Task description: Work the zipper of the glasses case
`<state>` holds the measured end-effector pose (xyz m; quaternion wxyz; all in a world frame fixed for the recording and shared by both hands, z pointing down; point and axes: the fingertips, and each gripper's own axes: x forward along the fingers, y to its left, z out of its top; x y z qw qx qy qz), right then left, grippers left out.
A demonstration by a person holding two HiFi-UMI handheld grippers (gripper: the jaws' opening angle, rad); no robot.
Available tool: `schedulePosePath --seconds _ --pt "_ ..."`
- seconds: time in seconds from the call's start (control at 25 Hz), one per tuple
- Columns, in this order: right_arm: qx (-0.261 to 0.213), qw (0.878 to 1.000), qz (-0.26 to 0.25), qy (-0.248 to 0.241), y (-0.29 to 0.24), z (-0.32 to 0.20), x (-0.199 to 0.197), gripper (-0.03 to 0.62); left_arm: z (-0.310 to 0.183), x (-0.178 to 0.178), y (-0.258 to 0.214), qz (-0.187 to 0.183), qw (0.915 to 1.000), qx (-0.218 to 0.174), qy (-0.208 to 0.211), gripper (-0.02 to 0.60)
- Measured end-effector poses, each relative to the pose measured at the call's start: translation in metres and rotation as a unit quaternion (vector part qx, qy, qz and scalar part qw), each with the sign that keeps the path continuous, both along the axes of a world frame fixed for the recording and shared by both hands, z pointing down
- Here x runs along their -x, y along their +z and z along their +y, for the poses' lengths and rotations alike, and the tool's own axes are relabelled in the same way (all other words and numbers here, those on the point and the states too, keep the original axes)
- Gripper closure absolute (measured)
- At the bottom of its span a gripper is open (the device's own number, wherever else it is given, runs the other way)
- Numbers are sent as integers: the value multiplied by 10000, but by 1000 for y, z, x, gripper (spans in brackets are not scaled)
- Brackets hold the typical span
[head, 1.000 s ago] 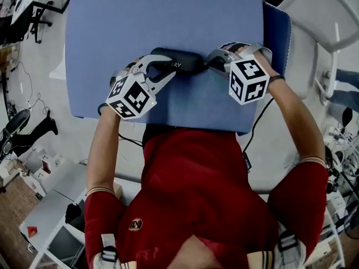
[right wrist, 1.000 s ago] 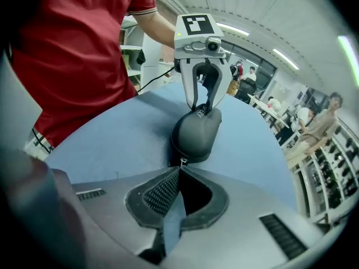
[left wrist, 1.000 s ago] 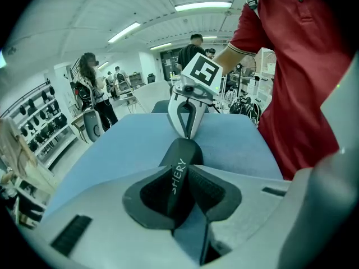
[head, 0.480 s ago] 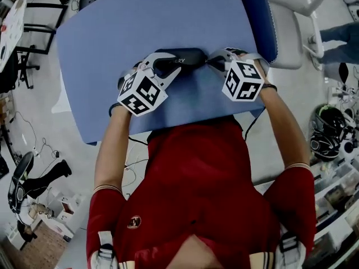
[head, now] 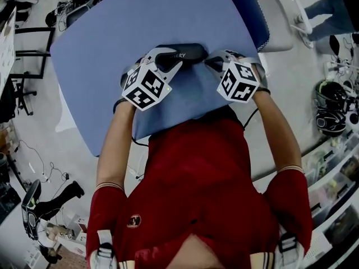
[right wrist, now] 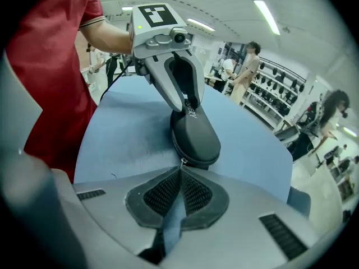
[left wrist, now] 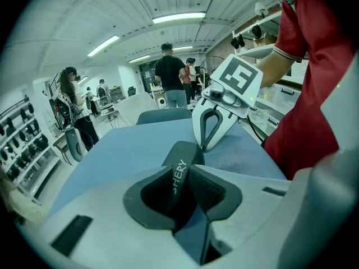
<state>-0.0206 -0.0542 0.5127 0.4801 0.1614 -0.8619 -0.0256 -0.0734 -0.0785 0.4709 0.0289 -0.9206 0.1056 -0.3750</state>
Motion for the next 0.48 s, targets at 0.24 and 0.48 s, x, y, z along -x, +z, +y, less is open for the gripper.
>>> schedulePosePath --seconds 0.24,0.48 --pt "54 9913 -581 1178 0 10 24 594 1 -4 0 164 9998 79 104 497" --pt "164 9755 -906 1996 0 9 39 594 -1 -7 1 173 9996 118 178 497"
